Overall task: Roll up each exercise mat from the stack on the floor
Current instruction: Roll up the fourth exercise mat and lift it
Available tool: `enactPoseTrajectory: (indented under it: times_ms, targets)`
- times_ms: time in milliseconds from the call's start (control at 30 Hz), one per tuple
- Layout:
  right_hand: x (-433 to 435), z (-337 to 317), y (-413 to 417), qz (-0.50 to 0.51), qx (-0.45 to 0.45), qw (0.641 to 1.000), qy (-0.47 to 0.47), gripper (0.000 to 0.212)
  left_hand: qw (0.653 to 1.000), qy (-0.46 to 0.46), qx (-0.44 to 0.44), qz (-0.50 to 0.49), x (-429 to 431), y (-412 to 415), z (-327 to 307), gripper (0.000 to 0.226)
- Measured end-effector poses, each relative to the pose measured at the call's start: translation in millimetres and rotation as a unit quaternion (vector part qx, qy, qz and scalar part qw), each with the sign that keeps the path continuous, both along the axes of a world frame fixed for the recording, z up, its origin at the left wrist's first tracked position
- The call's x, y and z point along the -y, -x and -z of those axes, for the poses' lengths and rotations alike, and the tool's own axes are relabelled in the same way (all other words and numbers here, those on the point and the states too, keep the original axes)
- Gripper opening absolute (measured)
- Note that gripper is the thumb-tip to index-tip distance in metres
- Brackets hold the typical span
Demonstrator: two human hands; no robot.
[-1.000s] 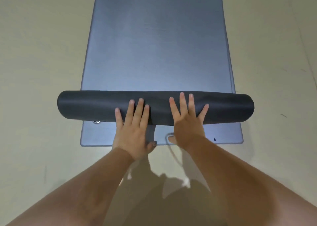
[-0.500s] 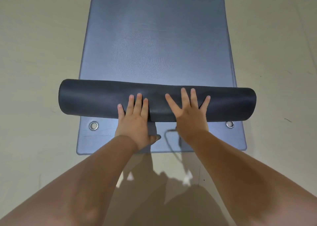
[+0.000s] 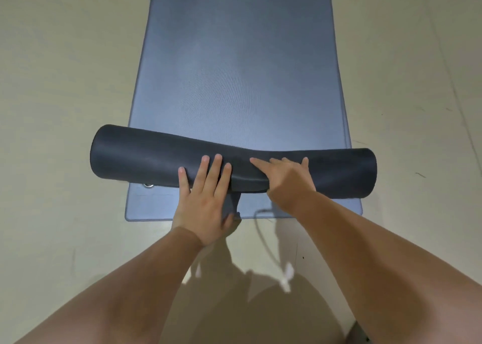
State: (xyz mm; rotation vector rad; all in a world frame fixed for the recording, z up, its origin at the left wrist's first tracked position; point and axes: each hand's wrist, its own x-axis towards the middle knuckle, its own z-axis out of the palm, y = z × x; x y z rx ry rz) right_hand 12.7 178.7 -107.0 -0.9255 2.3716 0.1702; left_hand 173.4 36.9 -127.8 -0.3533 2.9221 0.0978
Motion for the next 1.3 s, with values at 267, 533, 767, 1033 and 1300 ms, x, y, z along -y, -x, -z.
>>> enactPoseTrajectory:
  times_ms: [267, 533, 767, 1033, 1300]
  targets:
    - [-8.1, -42.3, 11.9, -0.015, 0.174, 0.984, 0.01, 0.073, 0.999, -0.001, 0.049, -0.005, -17.1, -14.5, -6.4, 0.118]
    - [-36.0, -8.8, -50.9, 0.029, -0.139, 0.985, 0.094, 0.092, 0.992, -0.036, 0.111, -0.048, 8.9, 47.6, -8.5, 0.153]
    - [-35.7, 37.6, -60.3, 0.061, -0.118, 0.988, 0.077, 0.116, 0.995, -0.063, 0.073, -0.036, 22.9, 82.3, -23.1, 0.144]
    - [6.6, 19.0, 25.6, 0.039, -0.08, 0.996, 0.028, 0.157, 0.997, -0.01, 0.063, -0.043, 12.5, 54.8, -2.0, 0.14]
    - [-2.3, 19.8, 37.2, -0.013, -0.175, 0.983, 0.06, 0.151, 0.986, -0.05, 0.149, -0.056, 54.8, 141.3, -7.5, 0.166]
